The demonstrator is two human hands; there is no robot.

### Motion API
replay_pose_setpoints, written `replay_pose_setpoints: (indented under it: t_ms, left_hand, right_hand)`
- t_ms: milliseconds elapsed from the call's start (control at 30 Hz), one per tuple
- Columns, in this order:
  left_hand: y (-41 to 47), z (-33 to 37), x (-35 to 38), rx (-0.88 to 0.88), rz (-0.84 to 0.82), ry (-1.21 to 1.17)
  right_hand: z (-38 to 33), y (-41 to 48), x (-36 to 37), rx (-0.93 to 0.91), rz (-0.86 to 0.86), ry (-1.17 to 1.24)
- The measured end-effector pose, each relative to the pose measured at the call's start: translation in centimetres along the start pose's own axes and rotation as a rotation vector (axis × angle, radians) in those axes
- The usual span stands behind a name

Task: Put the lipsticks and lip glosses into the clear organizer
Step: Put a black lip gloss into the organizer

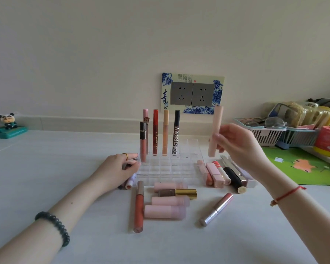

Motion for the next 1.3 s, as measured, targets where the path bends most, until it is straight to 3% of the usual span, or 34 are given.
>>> replay_pose_setpoints:
  t_ms: [100, 233, 367, 833, 1300]
  left_hand:
    - [0.2, -0.4, 0.1, -0.01, 0.009, -0.014]
    - [0.2, -0.6, 0.2, -0.012, 0.015, -0.017]
    - [0.3, -0.6, 0.1, 0.008, 0.026, -0.001]
    - [0.3, -0.7, 0.0, 0.01, 0.016, -0.009]
    - [0.1, -0.8, 0.0, -0.048, -0.004, -0.066]
  right_hand:
    - [0.5, 1.7, 0.8, 0.109, 0.044, 0.055]
    - [0.9, 2.6, 3.0, 0.268, -0.061, 0.152]
    - [1.5, 3.5, 3.8, 0.282, -0.061, 0.078]
    - [2.3, 5.8, 5.3, 0.188, 0.117, 0.04]
    - [4.3, 4.9, 7.6, 0.06, -0.024, -0.171]
Point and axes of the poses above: each hand's wrist, its own y-axis towards the middle knuckle, its own x-axis out of the palm, z = x × y, the point moved 6 cm from there along y, towards the middle knuckle, and after that the axes turned 15 degrees about z, right-handed, at the moved point
